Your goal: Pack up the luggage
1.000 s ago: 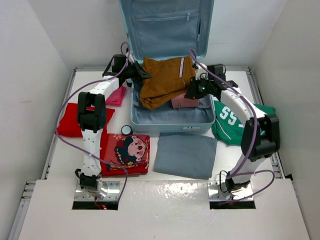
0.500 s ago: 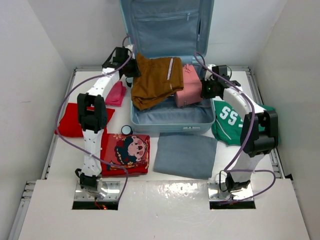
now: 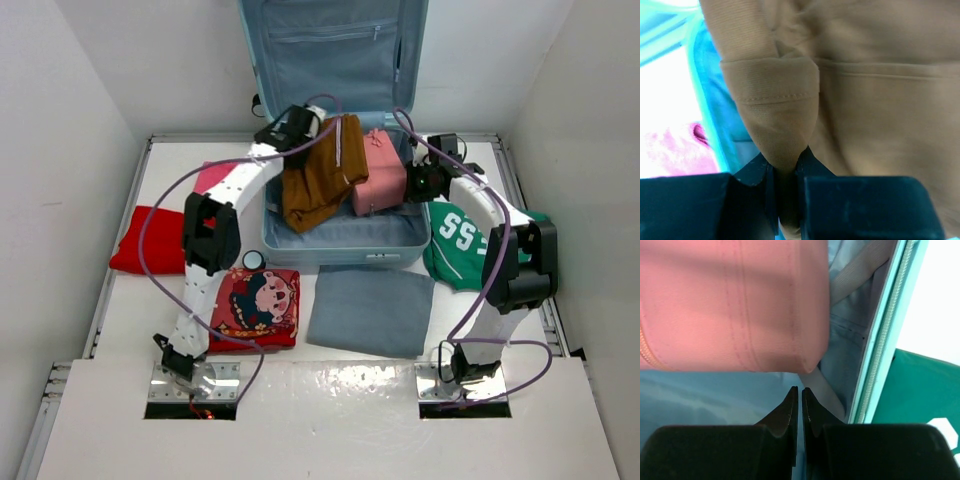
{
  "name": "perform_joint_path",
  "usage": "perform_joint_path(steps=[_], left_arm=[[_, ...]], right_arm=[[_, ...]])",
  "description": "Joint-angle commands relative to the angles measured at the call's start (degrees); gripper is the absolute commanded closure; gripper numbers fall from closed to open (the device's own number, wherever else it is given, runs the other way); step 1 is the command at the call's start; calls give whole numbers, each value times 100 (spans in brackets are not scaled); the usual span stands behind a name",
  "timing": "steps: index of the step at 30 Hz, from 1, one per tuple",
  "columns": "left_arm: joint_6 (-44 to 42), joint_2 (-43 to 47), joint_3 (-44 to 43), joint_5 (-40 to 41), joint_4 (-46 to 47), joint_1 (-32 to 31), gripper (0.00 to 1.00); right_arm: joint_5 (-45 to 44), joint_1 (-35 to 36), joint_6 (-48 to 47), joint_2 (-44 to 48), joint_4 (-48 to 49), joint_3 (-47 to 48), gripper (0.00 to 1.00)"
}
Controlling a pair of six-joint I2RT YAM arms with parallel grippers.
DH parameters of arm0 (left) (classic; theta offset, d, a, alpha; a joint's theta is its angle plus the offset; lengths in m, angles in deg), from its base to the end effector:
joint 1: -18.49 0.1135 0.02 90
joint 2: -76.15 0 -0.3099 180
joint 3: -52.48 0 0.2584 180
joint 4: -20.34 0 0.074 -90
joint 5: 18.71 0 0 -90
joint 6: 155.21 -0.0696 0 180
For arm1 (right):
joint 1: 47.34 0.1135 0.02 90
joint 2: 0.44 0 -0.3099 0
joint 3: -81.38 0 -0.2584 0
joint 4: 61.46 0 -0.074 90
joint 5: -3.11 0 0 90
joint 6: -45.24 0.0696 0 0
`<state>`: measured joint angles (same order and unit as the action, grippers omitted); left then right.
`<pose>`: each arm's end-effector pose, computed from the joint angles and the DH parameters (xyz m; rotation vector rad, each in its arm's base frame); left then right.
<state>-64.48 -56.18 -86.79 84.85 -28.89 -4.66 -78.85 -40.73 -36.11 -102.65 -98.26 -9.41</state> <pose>0.5489 -0.2169 0.2785 0.3259 2.2611 0.0566 0.4256 0.0591 0.2491 -0.0194 2.4497 0.2896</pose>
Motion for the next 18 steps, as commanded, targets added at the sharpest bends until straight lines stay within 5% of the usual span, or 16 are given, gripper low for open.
perform_joint_path(steps=[1, 8, 13, 18], left_arm=[[-618, -73, -152, 480, -216, -680, 95], [-372, -355, 270, 805, -338, -1034, 84], [-941, -355, 298, 1349, -339, -638, 92], [-1863, -635, -642, 1799, -339, -40, 95]], right_arm=[[234, -2, 129, 290, -44, 296, 95], [392, 16, 173, 579, -150, 226, 95], [541, 16, 208, 720, -141, 85, 95], [594, 7, 304, 826, -36, -11, 95]])
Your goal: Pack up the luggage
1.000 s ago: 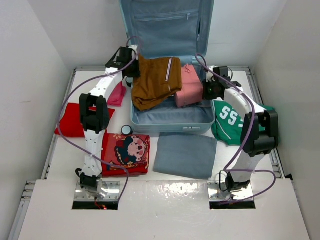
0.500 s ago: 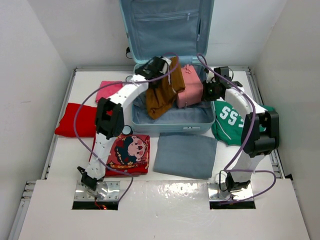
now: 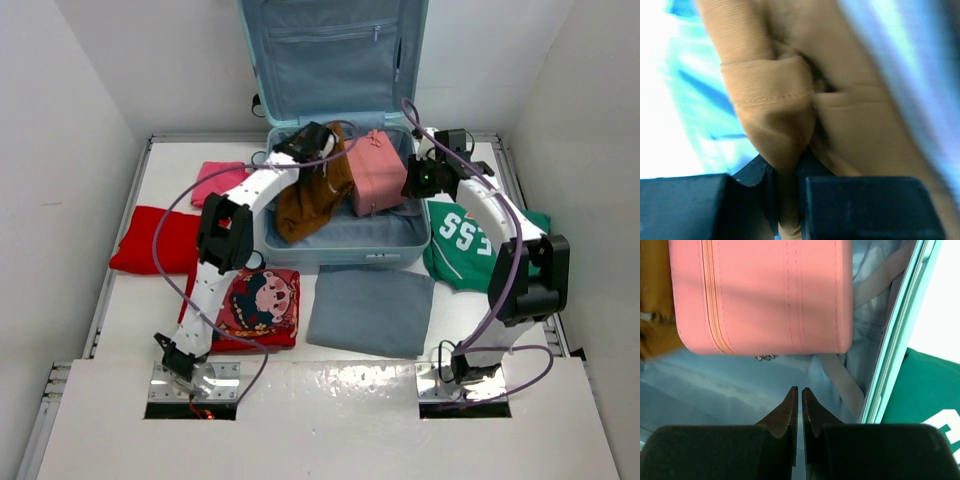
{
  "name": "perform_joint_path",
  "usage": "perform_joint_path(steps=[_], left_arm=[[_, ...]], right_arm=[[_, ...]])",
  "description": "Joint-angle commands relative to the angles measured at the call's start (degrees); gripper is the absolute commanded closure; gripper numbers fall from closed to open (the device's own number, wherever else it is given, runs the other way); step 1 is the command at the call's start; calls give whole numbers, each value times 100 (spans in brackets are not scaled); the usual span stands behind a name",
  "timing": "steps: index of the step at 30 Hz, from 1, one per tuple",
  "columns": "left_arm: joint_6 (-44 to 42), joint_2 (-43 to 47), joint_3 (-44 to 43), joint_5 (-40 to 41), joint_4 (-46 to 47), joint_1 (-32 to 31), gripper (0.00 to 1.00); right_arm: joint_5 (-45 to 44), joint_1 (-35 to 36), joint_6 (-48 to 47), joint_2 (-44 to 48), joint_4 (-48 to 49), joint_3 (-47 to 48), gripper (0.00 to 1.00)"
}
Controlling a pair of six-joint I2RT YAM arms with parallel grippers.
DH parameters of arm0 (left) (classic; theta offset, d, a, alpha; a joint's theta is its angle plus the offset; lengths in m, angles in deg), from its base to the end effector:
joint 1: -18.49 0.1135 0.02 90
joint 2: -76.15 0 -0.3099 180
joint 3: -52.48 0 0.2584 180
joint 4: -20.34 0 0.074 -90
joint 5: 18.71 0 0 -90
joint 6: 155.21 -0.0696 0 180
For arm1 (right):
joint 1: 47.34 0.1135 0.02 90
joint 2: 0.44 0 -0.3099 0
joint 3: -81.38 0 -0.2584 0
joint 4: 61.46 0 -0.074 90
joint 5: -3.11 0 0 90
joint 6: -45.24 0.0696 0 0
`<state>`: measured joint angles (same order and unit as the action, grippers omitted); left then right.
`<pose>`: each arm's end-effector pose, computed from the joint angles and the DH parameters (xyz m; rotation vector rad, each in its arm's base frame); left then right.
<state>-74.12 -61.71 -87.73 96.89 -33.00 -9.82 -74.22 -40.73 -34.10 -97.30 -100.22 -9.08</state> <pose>0.5373 -0.2553 0.2257 0.5765 2.3108 0.3900 0.4072 0.0626 0.2860 -0.0224 2.3876 0.4062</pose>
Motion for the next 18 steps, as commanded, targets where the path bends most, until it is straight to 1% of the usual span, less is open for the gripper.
perform_joint_path(steps=[1, 3, 4, 5, 6, 7, 8, 9, 11, 12, 14, 16, 17, 18], left_arm=[[-1094, -152, -636, 647, 72, 528, 97], [-1367, -153, -637, 647, 143, 582, 95], [-1446, -153, -637, 552, 203, 582, 91], [-1447, -153, -576, 333, 204, 582, 78], [-1447, -75, -524, 140, 204, 582, 72], [-1447, -74, -471, 59, 404, 582, 67], [-1291, -22, -470, -281, 458, 582, 42], [-1219, -21, -470, -510, 459, 582, 29], [-939, 31, -470, -819, 581, 521, 10], [-807, 31, -470, -1107, 660, 520, 0], [-491, 224, -470, -1181, 879, 520, 0], [80, 469, -357, -1513, 1021, 581, 0], [265, 897, -199, -1741, 1343, 642, 0], [658, 1136, -41, -2117, 1529, 800, 0]], right_arm=[[131, 33, 95, 290, 153, -27, 95], [140, 33, 86, 317, 144, -44, 95], [140, 33, 86, 325, 126, -44, 95], [140, 51, 86, 326, 126, -53, 95], [148, 33, 86, 343, 135, -62, 95], [131, 33, 86, 352, 135, -97, 95], [131, 51, 77, 335, 135, -106, 95], [122, 77, 86, 343, 135, -123, 95], [113, 94, 68, 361, 109, -123, 95], [113, 95, 42, 361, 135, -123, 95], [113, 121, -1, 378, 170, -123, 95], [105, 121, 77, 431, 179, -150, 95], [113, 104, 77, 492, 170, -158, 95], [113, 112, 68, 484, 179, -185, 95]])
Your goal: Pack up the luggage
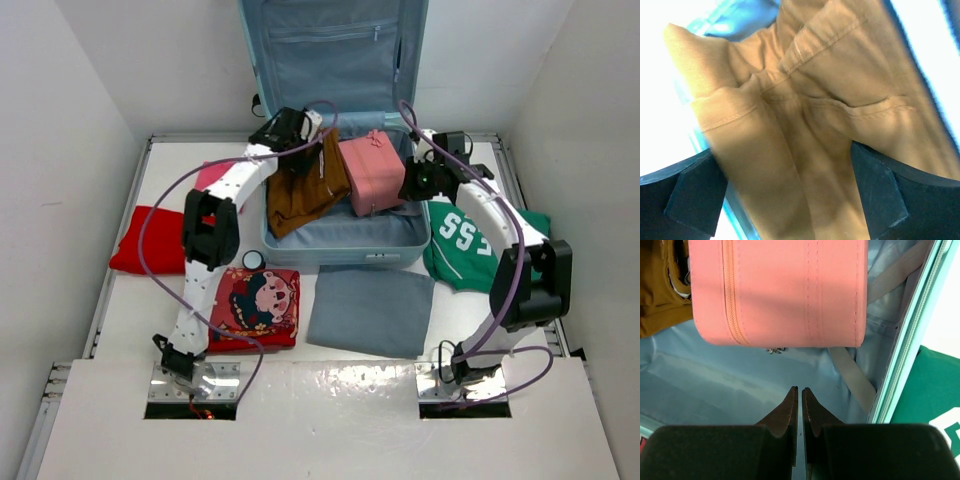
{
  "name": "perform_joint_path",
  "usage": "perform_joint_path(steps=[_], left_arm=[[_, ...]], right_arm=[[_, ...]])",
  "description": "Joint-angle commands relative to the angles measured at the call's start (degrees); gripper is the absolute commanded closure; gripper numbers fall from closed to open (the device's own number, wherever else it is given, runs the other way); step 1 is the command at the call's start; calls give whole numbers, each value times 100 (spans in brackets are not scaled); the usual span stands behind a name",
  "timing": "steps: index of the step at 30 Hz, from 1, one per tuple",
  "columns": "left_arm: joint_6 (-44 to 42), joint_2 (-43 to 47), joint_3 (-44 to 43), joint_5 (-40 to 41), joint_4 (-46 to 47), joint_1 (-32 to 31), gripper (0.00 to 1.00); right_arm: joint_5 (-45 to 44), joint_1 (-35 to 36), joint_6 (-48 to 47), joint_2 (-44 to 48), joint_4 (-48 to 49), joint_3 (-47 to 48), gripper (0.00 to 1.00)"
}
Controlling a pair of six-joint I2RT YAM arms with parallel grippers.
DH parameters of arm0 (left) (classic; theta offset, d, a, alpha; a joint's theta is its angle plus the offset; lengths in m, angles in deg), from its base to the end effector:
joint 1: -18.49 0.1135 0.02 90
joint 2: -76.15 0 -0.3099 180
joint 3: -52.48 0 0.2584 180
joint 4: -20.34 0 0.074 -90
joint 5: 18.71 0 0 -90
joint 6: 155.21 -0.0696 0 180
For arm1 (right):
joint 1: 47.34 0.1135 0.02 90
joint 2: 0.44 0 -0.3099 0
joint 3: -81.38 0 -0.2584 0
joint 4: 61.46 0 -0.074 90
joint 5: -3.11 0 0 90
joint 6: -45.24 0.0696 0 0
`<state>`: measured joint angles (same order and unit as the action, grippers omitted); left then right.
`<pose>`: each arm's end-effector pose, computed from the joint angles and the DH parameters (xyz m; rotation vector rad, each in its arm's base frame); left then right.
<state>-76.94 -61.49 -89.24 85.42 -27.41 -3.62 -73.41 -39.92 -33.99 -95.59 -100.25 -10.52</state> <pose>0.5707 -0.2135 0.2430 0.5549 2.2449 0.1956 0.3975 0.0681 0.2888 -0.0445 2.3844 0.4307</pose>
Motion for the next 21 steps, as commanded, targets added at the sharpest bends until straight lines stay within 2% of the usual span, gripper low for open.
perform_joint_path(steps=[1, 2, 6, 10, 12, 13, 15, 17, 19, 21], left_arm=[[1118, 1352, 442, -1104, 1172, 241, 2], [1477, 1789, 576, -1192, 1487, 303, 3], [2199, 2451, 885, -1641, 1754, 803, 9], [2140, 2375, 744, -1650, 912, 1348, 15], [2079, 2295, 814, -2209, 674, 1559, 22], [2078, 2295, 927, -3048, 673, 1726, 33], [2078, 2409, 1305, -3643, 864, 1727, 41], [2017, 2470, 1394, -3934, 937, 1456, 49], [1938, 2366, 1342, -3787, 998, 1045, 51], [2059, 2068, 1131, -3226, 998, 814, 52]], right_arm=[[59, 40, 49, 365, 198, -41, 95], [50, 49, 40, 392, 199, -75, 95], [68, 14, 22, 533, 199, -146, 93], [190, -39, 13, 647, 207, -190, 92], [252, -30, 22, 691, 278, -190, 92], [270, -13, 22, 674, 304, -199, 92], [305, 5, 57, 656, 322, -181, 92], [314, 23, 66, 621, 287, -111, 92], [322, 23, 31, 577, 260, -67, 92], [296, 23, 49, 542, 173, -14, 92]])
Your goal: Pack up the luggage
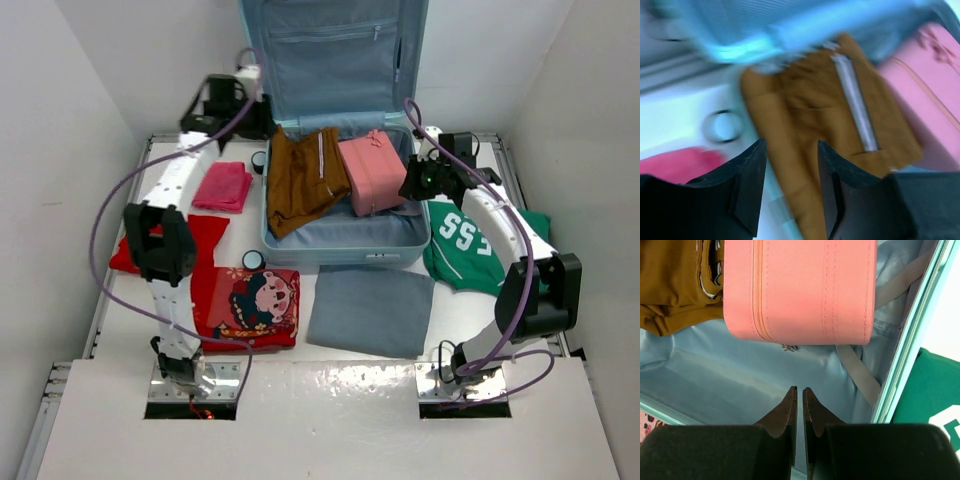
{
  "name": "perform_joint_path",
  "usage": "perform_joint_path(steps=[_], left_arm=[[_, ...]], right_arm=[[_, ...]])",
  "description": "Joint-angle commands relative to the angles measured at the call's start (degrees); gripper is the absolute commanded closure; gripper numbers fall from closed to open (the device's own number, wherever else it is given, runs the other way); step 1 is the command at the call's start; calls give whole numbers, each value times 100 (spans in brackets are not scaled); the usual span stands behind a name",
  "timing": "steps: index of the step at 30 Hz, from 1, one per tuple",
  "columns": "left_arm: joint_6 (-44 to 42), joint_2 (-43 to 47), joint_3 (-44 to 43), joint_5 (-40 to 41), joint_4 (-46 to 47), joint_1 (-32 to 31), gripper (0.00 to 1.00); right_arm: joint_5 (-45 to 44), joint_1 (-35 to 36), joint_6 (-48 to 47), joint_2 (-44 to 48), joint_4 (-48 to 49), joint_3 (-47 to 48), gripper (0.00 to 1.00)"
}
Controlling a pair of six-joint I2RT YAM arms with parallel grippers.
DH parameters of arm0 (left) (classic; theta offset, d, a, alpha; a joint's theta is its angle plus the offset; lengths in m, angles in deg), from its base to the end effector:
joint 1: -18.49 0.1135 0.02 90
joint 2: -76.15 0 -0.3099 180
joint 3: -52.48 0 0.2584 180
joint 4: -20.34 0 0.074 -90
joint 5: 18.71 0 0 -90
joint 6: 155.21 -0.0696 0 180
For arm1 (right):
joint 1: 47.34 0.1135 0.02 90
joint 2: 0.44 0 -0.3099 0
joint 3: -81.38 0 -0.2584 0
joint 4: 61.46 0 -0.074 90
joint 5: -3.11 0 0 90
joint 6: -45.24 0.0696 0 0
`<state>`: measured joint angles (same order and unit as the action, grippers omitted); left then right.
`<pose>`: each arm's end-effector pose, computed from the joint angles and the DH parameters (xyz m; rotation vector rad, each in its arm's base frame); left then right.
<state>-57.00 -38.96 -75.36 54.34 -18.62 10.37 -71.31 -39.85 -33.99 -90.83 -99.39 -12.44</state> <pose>0.5215 -0.0949 0.3889 0.1867 2.0318 -0.4791 0.3787 0.0686 0.3098 -0.0743 2.3187 0.4758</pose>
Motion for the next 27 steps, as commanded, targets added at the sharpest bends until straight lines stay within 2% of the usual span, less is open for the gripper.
perform_joint_path(steps=[1, 3, 6, 14, 17, 18, 21, 23, 27], left_arm=[[137, -335, -362, 137, -2, -681, 52], [364, -782, -731, 1094, -292, -910, 55], [366, -1030, -732, 2325, -294, -1209, 56], [822, -1821, -591, 3013, -566, -1271, 56], [989, -2155, -530, 2444, -566, -1209, 55], [885, -2252, -477, 1502, -566, -1149, 55], [428, -2682, -555, 223, -688, -1305, 55], [218, -2850, -785, -96, -996, -1368, 55], [-82, -2254, -30, -781, -532, -1438, 53]], right_arm=[[69, 16, 57, 65, 70, 213, 92], [34, 7, 49, 100, 60, 239, 92], [-19, -2, 40, 118, -88, 275, 92], [-125, -37, 5, 162, -203, 275, 92], [-160, -28, 57, 171, -229, 275, 92], [-151, -28, 57, 153, -238, 318, 92], [-151, 7, 31, 136, -334, 423, 92], [-160, 16, -13, 109, -379, 450, 92], [-169, 16, -39, 205, -388, 381, 92]])
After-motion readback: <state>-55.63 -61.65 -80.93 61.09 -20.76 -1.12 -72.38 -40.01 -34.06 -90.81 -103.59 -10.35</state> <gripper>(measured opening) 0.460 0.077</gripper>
